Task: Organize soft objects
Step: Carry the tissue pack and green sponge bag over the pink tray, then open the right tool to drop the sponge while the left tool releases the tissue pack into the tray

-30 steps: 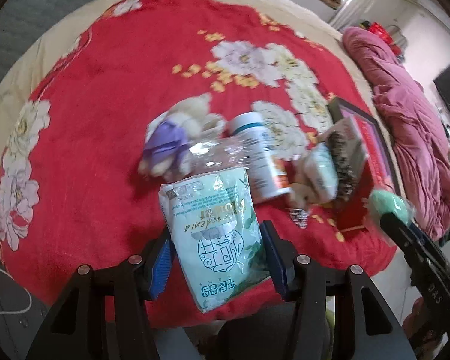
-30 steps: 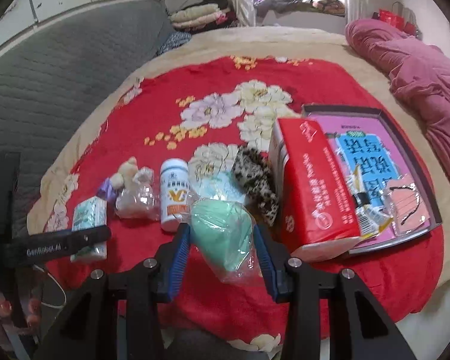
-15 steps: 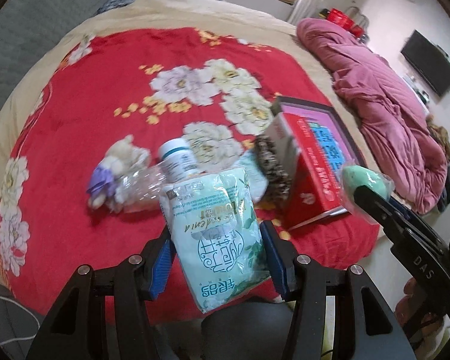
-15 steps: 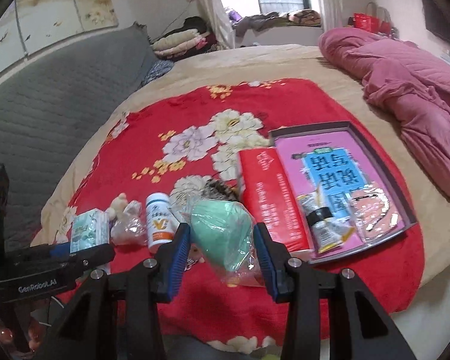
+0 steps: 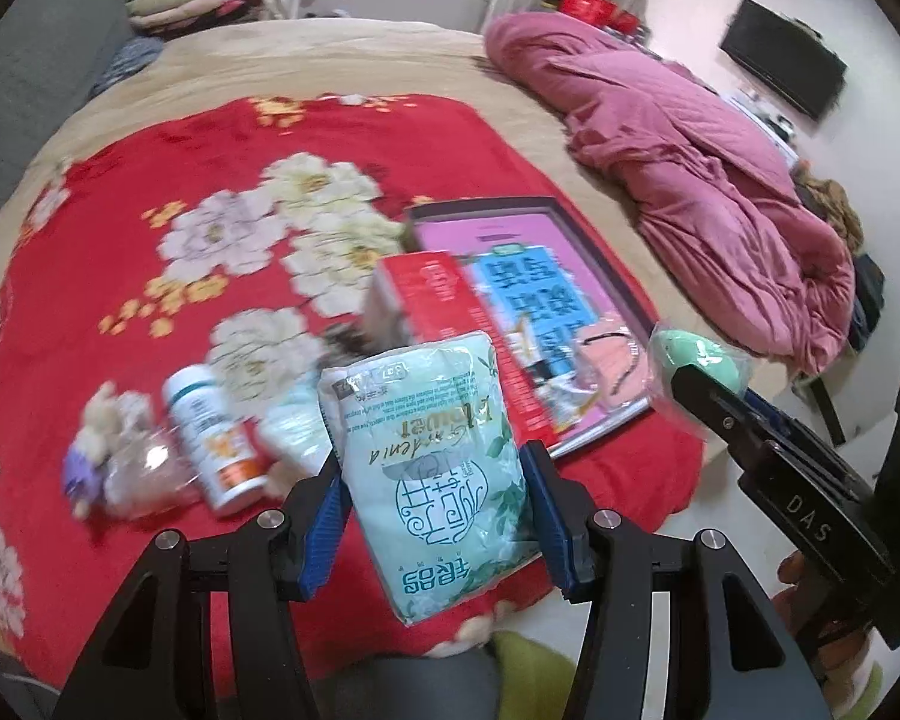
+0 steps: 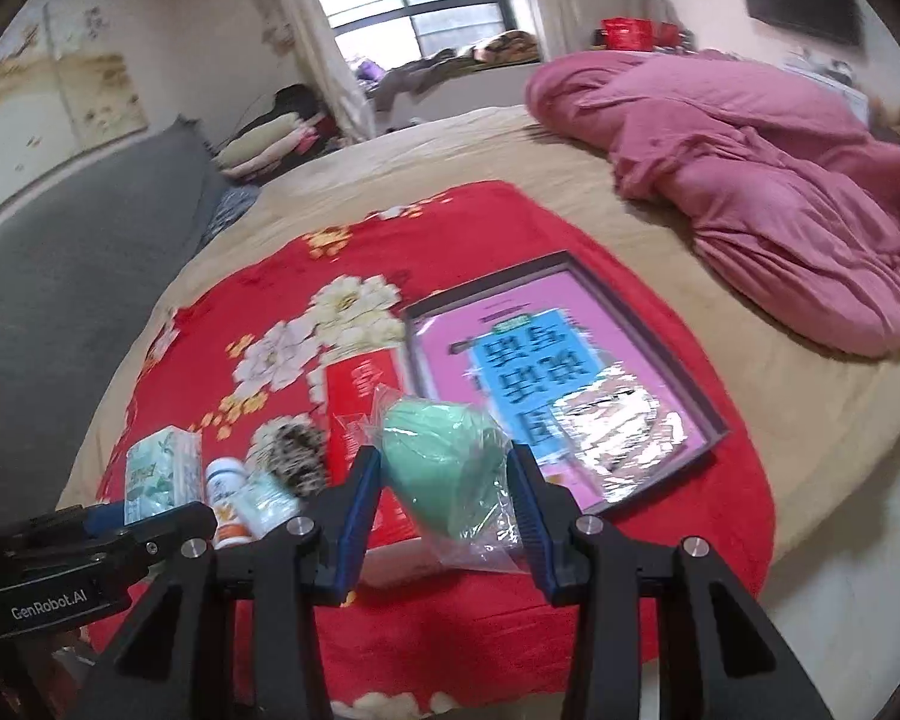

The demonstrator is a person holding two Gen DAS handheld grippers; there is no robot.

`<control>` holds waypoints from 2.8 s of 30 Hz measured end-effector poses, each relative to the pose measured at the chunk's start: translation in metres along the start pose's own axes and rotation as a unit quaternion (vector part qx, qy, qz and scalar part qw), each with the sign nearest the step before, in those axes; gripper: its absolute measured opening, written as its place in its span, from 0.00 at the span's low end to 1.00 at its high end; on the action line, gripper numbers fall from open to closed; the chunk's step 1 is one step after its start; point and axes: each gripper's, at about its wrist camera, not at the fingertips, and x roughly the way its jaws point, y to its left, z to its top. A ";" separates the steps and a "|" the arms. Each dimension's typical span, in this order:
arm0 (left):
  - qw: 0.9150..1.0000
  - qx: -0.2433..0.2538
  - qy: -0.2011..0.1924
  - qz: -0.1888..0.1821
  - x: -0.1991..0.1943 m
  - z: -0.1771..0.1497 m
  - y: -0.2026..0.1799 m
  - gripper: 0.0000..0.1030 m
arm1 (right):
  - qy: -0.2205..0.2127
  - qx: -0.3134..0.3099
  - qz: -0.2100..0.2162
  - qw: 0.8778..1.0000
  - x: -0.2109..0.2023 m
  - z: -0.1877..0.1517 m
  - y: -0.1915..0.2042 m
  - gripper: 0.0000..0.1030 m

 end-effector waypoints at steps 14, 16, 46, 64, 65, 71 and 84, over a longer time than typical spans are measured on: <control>0.998 0.055 0.024 -0.036 0.055 0.039 -0.075 0.55 | -0.034 0.053 -0.033 0.997 -0.011 0.023 -0.073 0.42; 0.997 0.060 0.027 -0.039 0.064 0.043 -0.081 0.55 | -0.037 0.055 -0.034 0.997 -0.010 0.024 -0.075 0.42; 0.987 0.077 0.123 -0.067 0.222 0.066 -0.127 0.55 | 0.038 0.094 -0.074 0.992 0.087 0.046 -0.142 0.42; 0.981 0.100 0.147 -0.073 0.243 0.048 -0.135 0.55 | 0.099 0.091 -0.099 0.986 0.137 0.027 -0.148 0.43; 0.981 0.100 0.147 -0.073 0.244 0.049 -0.135 0.55 | 0.099 0.088 -0.099 0.986 0.138 0.026 -0.147 0.43; 0.981 0.099 0.147 -0.072 0.243 0.048 -0.134 0.55 | 0.099 0.079 -0.106 0.986 0.137 0.025 -0.143 0.47; 0.982 0.095 0.147 -0.069 0.235 0.047 -0.134 0.55 | 0.071 0.097 -0.120 0.986 0.104 0.028 -0.154 0.50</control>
